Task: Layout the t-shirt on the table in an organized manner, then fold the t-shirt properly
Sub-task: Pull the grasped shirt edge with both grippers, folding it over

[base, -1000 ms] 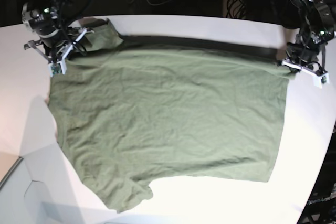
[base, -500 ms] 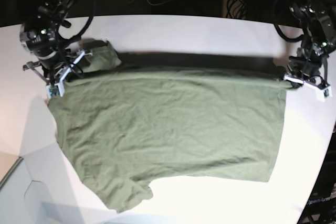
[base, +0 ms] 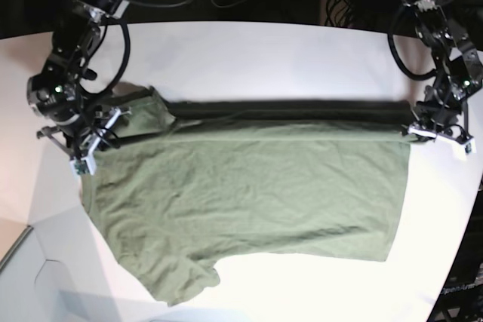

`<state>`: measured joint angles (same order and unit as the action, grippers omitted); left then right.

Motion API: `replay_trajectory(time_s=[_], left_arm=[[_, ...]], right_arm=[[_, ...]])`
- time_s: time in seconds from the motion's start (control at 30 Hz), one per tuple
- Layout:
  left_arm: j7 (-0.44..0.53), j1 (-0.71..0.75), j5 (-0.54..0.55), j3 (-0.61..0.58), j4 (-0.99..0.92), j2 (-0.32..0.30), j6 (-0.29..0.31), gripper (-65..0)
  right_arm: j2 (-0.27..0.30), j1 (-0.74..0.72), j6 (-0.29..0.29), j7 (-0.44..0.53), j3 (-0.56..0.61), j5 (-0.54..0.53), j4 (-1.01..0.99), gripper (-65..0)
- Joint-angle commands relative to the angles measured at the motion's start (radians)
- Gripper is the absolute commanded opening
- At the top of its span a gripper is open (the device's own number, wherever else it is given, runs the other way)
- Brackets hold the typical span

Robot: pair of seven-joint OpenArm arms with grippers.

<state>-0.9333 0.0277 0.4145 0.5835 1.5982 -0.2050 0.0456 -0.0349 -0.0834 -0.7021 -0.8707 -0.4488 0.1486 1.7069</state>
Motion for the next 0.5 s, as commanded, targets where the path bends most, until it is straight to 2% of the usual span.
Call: replay_trajectory(time_s=[0.0,0.47], left_arm=[[0.021,-0.024,0.005,0.005,0.003,-0.017,-0.003,-64.8],[0.023,-0.133,-0.004,0.002,-0.115,-0.024,-0.003,-64.8]], right_arm=[[0.013,-0.026,0.004,0.017,0.011,-0.008,0.006,-65.0],[0.042,-0.117,0.004,0.051,0.032,-0.008,-0.153,-65.0]])
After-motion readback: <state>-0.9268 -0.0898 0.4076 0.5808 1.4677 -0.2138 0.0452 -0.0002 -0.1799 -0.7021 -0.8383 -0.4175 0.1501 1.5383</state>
